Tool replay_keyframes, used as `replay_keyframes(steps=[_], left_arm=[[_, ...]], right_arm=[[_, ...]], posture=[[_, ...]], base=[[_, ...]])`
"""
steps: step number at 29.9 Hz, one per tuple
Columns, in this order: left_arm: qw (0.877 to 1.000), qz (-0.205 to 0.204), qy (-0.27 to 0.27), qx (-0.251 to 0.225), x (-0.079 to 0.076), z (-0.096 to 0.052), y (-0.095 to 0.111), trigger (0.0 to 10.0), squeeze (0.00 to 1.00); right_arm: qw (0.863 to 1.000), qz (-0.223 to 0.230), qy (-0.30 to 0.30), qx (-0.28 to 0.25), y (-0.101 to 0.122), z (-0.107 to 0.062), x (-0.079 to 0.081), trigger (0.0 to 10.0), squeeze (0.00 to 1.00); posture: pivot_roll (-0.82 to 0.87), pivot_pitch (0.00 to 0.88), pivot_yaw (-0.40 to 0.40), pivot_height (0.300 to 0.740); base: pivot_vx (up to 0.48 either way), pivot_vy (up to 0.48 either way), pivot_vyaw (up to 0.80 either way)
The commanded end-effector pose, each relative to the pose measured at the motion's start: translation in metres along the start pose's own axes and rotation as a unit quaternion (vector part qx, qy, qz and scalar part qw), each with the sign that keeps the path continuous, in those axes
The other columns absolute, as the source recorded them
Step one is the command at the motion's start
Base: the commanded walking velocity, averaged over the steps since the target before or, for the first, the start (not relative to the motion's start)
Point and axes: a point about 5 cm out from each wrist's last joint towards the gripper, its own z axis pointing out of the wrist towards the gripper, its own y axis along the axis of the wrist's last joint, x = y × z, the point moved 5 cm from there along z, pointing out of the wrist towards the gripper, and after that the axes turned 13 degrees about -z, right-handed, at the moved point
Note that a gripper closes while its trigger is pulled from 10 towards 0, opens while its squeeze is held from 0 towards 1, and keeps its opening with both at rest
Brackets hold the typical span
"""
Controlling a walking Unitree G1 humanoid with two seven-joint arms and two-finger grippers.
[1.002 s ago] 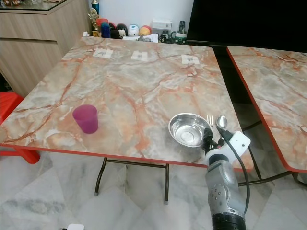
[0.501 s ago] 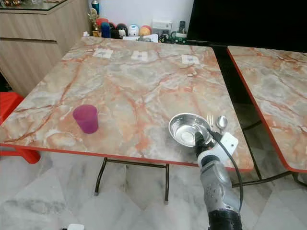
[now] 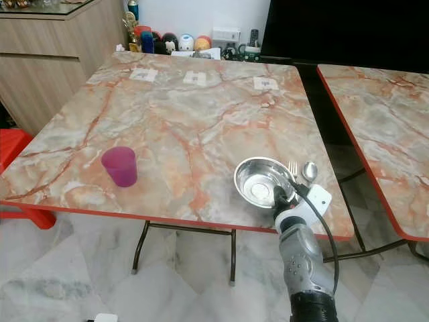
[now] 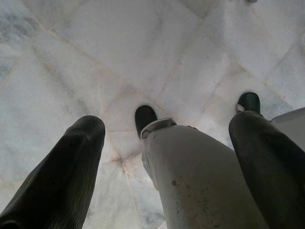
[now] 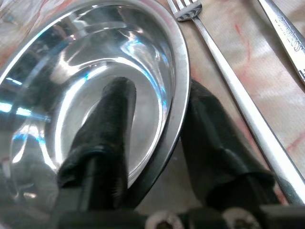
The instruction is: Setting the table
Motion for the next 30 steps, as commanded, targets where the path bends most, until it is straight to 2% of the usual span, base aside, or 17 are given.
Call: replay_keyframes(steps=[1, 9, 13, 17, 18, 25, 26, 27, 28, 30], left_arm=[[1.0, -0.001, 0.003, 0.022, 0.001, -0.002, -0.013, 10.0, 0.0], [1.0, -0.005, 0.0, 0.023, -0.001, -0.002, -0.013, 10.0, 0.0], [1.0, -0.006, -0.001, 0.023, -0.001, -0.002, -0.013, 10.0, 0.0], [1.0, -0.005, 0.005, 0.027, 0.006, -0.004, -0.018, 10.0, 0.0], [1.0, -0.005, 0.006, 0.029, 0.007, -0.004, -0.019, 10.0, 0.0], [0.999, -0.001, 0.007, 0.032, 0.006, -0.004, -0.019, 10.0, 0.0], [0.999, 0.0, 0.008, 0.031, 0.006, -0.004, -0.019, 10.0, 0.0], [0.999, 0.0, 0.009, 0.031, 0.006, -0.004, -0.019, 10.0, 0.0], [0.999, 0.001, 0.011, 0.03, 0.007, -0.004, -0.019, 10.0, 0.0], [1.0, 0.0, 0.012, 0.028, 0.007, -0.004, -0.018, 10.0, 0.0]], right_arm=[[1.0, -0.004, -0.006, 0.005, -0.001, 0.001, -0.004, 0.0, 0.0], [1.0, -0.005, -0.003, 0.002, 0.0, 0.002, -0.001, 0.0, 0.0], [1.0, -0.005, 0.001, -0.018, 0.005, 0.002, 0.001, 0.0, 0.0], [0.996, 0.006, 0.015, -0.083, 0.025, -0.002, 0.007, 0.0, 0.0], [0.994, 0.021, 0.024, -0.106, 0.032, -0.005, 0.011, 0.0, 0.0], [0.985, 0.051, 0.038, -0.159, 0.046, -0.012, 0.015, 0.0, 0.0], [0.983, 0.055, 0.045, -0.171, 0.05, -0.015, 0.016, 0.4, 0.0], [0.981, 0.058, 0.049, -0.178, 0.052, -0.016, 0.017, 0.4, 0.0], [0.979, 0.059, 0.055, -0.188, 0.054, -0.018, 0.018, 10.0, 0.0], [0.978, 0.057, 0.056, -0.191, 0.054, -0.018, 0.018, 10.0, 0.0]], posture=[[0.03, 0.117, -0.061, 0.74], [0.03, 0.12, -0.063, 0.74], [0.03, 0.122, -0.063, 0.74], [0.03, 0.124, -0.063, 0.74], [0.03, 0.124, -0.063, 0.74], [0.03, 0.127, -0.06, 0.74], [0.03, 0.127, -0.059, 0.74], [0.03, 0.127, -0.059, 0.74], [0.03, 0.128, -0.058, 0.74], [0.03, 0.128, -0.058, 0.74]], base=[[0.0, 0.0, 0.0], [0.0, 0.0, 0.0], [0.0, 0.0, 0.0], [0.0, 0.0, 0.0], [0.0, 0.0, 0.0], [0.0, 0.0, 0.0], [0.0, 0.0, 0.0], [0.0, 0.0, 0.0], [0.0, 0.0, 0.0], [0.0, 0.0, 0.0]])
